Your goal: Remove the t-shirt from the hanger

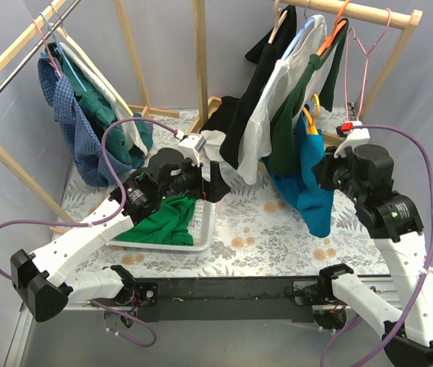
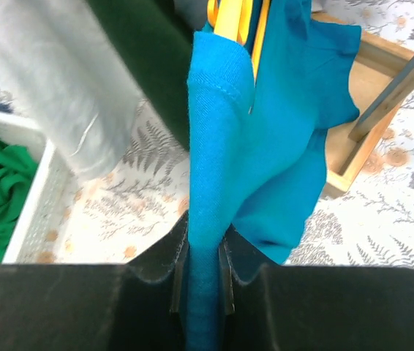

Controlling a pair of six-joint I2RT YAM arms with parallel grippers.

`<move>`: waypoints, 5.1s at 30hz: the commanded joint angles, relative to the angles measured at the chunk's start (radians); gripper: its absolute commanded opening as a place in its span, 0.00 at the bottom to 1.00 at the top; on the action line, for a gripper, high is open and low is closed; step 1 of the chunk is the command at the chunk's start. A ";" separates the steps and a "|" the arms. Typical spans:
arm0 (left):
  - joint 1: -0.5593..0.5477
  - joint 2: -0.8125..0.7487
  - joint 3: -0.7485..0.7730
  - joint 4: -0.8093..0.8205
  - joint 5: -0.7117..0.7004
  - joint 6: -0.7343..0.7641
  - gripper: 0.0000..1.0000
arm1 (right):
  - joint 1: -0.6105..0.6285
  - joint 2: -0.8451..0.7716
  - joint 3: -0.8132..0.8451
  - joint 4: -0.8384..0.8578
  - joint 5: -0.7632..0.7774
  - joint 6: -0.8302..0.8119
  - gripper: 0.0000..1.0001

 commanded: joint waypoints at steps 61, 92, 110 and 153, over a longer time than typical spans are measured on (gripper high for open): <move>-0.002 -0.137 0.363 -0.184 0.250 0.425 0.98 | 0.005 -0.016 0.085 -0.047 -1.065 -0.242 0.01; -0.002 0.015 0.323 0.060 0.615 0.356 0.75 | 0.005 -0.044 -0.003 0.019 -1.272 -0.218 0.01; -0.002 0.043 0.277 0.141 0.669 0.295 0.45 | 0.006 -0.048 -0.038 0.102 -1.306 -0.155 0.01; -0.004 -0.229 0.310 -0.152 0.459 0.442 0.00 | 0.008 -0.116 -0.116 0.145 -0.737 -0.261 0.57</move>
